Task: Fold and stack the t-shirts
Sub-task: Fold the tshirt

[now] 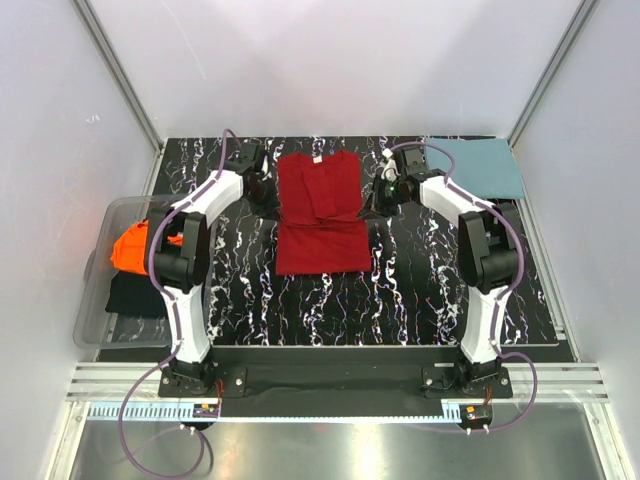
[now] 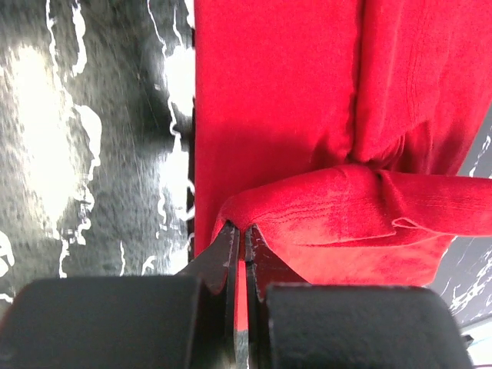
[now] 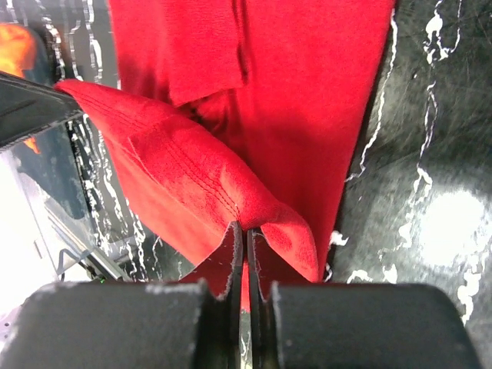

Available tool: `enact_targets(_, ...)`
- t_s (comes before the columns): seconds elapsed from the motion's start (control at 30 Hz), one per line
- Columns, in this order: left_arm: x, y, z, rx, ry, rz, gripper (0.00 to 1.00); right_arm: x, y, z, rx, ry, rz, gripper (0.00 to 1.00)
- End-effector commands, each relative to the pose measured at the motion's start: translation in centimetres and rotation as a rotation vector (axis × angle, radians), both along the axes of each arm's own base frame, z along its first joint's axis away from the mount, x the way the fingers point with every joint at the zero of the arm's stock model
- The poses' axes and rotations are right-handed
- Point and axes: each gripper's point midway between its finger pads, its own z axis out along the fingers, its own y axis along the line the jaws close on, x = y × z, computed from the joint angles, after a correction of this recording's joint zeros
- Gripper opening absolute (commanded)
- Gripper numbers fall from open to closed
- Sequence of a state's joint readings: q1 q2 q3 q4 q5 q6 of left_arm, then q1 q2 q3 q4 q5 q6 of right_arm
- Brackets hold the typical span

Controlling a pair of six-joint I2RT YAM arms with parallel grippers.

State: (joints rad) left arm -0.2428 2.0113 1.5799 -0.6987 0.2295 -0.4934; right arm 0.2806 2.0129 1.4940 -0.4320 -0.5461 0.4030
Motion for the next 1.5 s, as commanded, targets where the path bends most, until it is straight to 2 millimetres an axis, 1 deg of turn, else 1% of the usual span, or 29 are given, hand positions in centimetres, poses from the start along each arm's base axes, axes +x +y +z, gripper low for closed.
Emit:
enact_targets(0.0, 1.7, -0.2, 0.6, -0.034, -0.028, -0.018, 0.00, 1.4, 0.7, 0.9, 0.032, -0.035, 0.033, 0.04)
enact_targets(0.13, 2.2, -0.4, 0.4, -0.037, -0.032, -0.030, 0.07, 2.4, 0.4, 0.0, 0.011, -0.026, -0.005, 0.05)
enact_targets(0.17, 2.3, -0.4, 0.3, -0.033, -0.032, -0.027, 0.09, 2.7, 0.5, 0.2, 0.013, -0.032, -0.008, 0.06)
enact_targets(0.27, 2.6, -0.2, -0.1, -0.027, -0.025, -0.014, 0.11, 3.3, 0.6, -0.1, 0.010, -0.034, -0.014, 0.08)
enact_targets(0.3, 2.8, -0.2, -0.1, -0.030, -0.025, -0.014, 0.16, 3.5, 0.6, -0.1, 0.010, -0.037, -0.017, 0.12)
enact_targets(0.37, 2.9, -0.3, -0.3, -0.032, -0.024, -0.023, 0.24, 3.9, 0.5, -0.4, -0.001, -0.039, -0.025, 0.15)
enact_targets(0.4, 3.0, -0.3, -0.1, -0.028, -0.033, -0.027, 0.28, 4.0, 0.4, -0.5, -0.006, -0.036, -0.033, 0.16)
enact_targets(0.43, 3.1, -0.1, 0.0, -0.019, -0.039, -0.025, 0.35, 4.2, 0.3, -0.8, -0.011, -0.031, -0.042, 0.18)
enact_targets(0.5, 3.5, 0.2, 0.9, -0.005, -0.070, -0.035, 0.41, 4.6, -0.2, -0.7, -0.023, -0.032, -0.070, 0.21)
enact_targets(0.53, 3.7, 0.4, 1.2, 0.010, -0.086, -0.033, 0.43, 4.7, -0.3, -0.3, -0.027, -0.036, -0.086, 0.26)
enact_targets(0.57, 3.8, 0.4, 2.1, 0.010, -0.107, -0.037, 0.44, 4.8, -0.7, -0.1, -0.037, -0.037, -0.109, 0.29)
enact_targets(0.6, 3.8, 0.5, 2.5, 0.012, -0.116, -0.037, 0.44, 4.8, -1.1, -0.3, -0.054, -0.027, -0.145, 0.32)
enact_targets(0.63, 3.7, 0.5, 3.0, 0.008, -0.124, -0.034, 0.44, 4.6, -1.3, 0.5, -0.055, -0.037, -0.161, 0.34)
enact_targets(0.67, 3.6, 0.5, 4.1, 0.008, -0.146, -0.033, 0.44, 4.2, -1.6, 0.0, -0.067, -0.020, -0.180, 0.35)
enact_targets(0.7, 3.2, 0.6, 4.0, 0.015, -0.141, -0.031, 0.44, 3.9, -1.7, 0.1, -0.066, -0.008, -0.199, 0.36)
enact_targets(0.77, 2.6, 0.8, 4.6, 0.028, -0.153, -0.021, 0.44, 3.2, -2.0, 0.8, -0.064, -0.010, -0.213, 0.37)
enact_targets(0.8, 2.3, 0.7, 4.6, 0.027, -0.151, -0.022, 0.43, 3.0, -2.1, 0.4, -0.069, 0.002, -0.216, 0.37)
enact_targets(0.83, 2.1, 0.5, 4.9, 0.025, -0.154, -0.022, 0.43, 2.8, -2.2, 0.9, -0.066, -0.007, -0.214, 0.37)
enact_targets(0.93, 1.4, -0.3, 4.1, 0.010, -0.135, -0.044, 0.41, 2.1, -1.9, 1.2, -0.053, -0.007, -0.191, 0.36)
enact_targets(1.03, 1.3, -1.1, 2.4, -0.010, -0.095, -0.064, 0.38, 1.7, -1.2, 0.9, -0.042, -0.003, -0.154, 0.35)
enact_targets(1.13, 1.3, -1.3, -0.2, -0.012, -0.035, -0.059, 0.34, 0.9, -0.4, 0.5, -0.004, 0.030, -0.111, 0.34)
enact_targets(1.17, 1.1, -1.3, -0.7, -0.011, -0.021, -0.055, 0.33, 0.3, -0.1, 0.1, 0.004, 0.051, -0.097, 0.33)
enact_targets(1.23, 1.1, -1.3, -1.8, -0.009, 0.003, -0.053, 0.33, -0.7, 0.3, 0.2, 0.019, 0.069, -0.079, 0.31)
enact_targets(1.27, 1.5, -1.2, -1.8, -0.008, -0.004, -0.052, 0.33, -1.8, 0.7, 0.0, 0.038, 0.102, -0.063, 0.30)
enact_targets(1.33, 1.9, -1.0, -2.2, -0.003, -0.001, -0.046, 0.33, -3.0, 1.1, 0.6, 0.052, 0.109, -0.046, 0.29)
enact_targets(1.37, 2.4, -0.8, -1.9, -0.005, -0.013, -0.036, 0.33, -4.3, 1.4, 0.0, 0.047, 0.127, -0.024, 0.29)
enact_targets(1.4, 2.7, -0.7, -1.8, -0.003, -0.018, -0.031, 0.33, -4.9, 1.4, 0.3, 0.050, 0.125, -0.014, 0.28)
enact_targets(1.43, 3.0, -0.5, -2.0, 0.004, -0.019, -0.027, 0.33, -5.5, 1.5, 0.1, 0.049, 0.131, -0.004, 0.28)
enact_targets(1.47, 3.4, -0.4, -1.8, 0.010, -0.032, -0.026, 0.34, -6.8, 1.6, -0.8, 0.039, 0.152, 0.018, 0.28)
